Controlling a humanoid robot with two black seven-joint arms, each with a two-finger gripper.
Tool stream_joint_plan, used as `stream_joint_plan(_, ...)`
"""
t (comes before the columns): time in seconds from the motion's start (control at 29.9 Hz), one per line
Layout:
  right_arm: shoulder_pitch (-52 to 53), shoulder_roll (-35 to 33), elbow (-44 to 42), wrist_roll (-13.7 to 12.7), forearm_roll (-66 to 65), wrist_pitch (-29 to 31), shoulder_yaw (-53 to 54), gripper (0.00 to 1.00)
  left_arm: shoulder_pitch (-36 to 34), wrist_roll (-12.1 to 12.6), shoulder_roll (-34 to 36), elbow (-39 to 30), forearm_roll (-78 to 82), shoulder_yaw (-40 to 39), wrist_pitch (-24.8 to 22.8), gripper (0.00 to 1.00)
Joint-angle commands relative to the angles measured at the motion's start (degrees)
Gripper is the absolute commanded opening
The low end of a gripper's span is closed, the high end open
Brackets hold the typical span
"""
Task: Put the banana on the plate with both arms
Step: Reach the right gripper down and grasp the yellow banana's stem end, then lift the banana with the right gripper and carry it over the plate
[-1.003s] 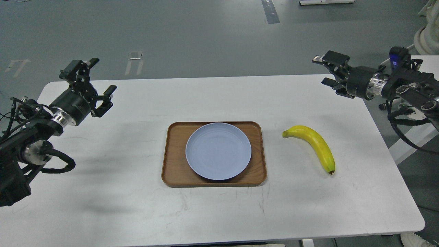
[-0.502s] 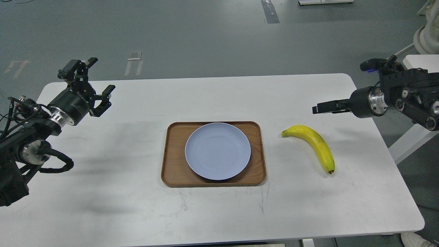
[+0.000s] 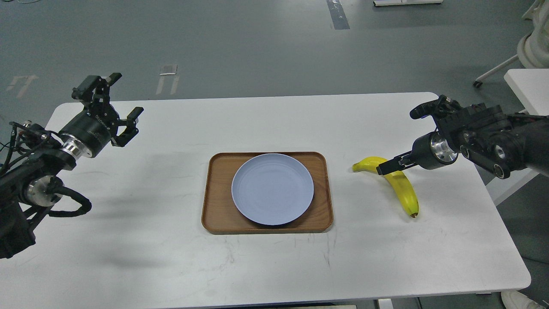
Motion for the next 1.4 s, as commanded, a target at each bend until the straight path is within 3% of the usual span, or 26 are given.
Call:
stream_joint_plan(0.0, -0.1, 0.4, -0.1, 0.0, 0.1, 0.0, -2.1, 0.98, -0.1, 0.0, 0.2, 0.0, 0.0, 0.0, 0.0, 0.98)
stream_joint_plan(0.1, -0.6, 0.5, 0.1, 0.0, 0.1, 0.0, -2.5, 0.90, 0.0, 0.0, 0.2, 0.0, 0.0, 0.0, 0.0, 0.98)
stream_joint_plan(0.13, -0.8, 0.5, 0.1, 0.0, 0.0, 0.0, -2.5, 0.83, -0.1, 0.0, 0.2, -0.1, 0.0, 0.0, 0.0, 0.98)
stream_joint_plan(0.2, -0.9, 0.5, 0.3, 0.0, 0.1, 0.0, -2.6, 0.65, -0.1, 0.0, 0.2, 0.0, 0.0, 0.0, 0.0, 0.98)
stream_joint_plan(0.27, -0.9, 0.4, 0.5, 0.0, 0.1, 0.0, -2.6, 0.38, -0.1, 0.0, 0.3, 0.0, 0.0, 0.0, 0.0, 0.98)
stream_joint_plan(0.4, -0.9, 0.3, 0.7, 0.0, 0.1, 0.0, -2.7, 0.26, -0.1, 0.0, 0.3, 0.0, 0.0, 0.0, 0.0, 0.98)
stream_joint_plan(0.47, -0.6, 0.2, 0.9, 0.0, 0.1, 0.0, -2.8, 0.13, -0.1, 0.0, 0.4, 0.0, 0.0, 0.0, 0.0, 0.98)
stream_joint_plan(0.8, 8.3, -4.0, 7.2, 0.0, 0.6, 0.0, -2.6, 0.10, -0.2, 0.0, 2.0, 0.0, 0.0, 0.0, 0.0, 0.98)
stream_joint_plan(0.94, 12.2, -2.8, 8.6, 0.0, 1.1, 0.0, -2.6, 0.10, -0.2, 0.0, 2.3, -0.1, -0.1, 0.0, 0.0, 0.98)
stream_joint_plan(1.37, 13.1, 15.5, 5.2, 0.0, 4.4, 0.0, -3.1, 0.14, -0.3, 0.0, 3.8, -2.1, -0.3, -0.3, 0.0, 0.98)
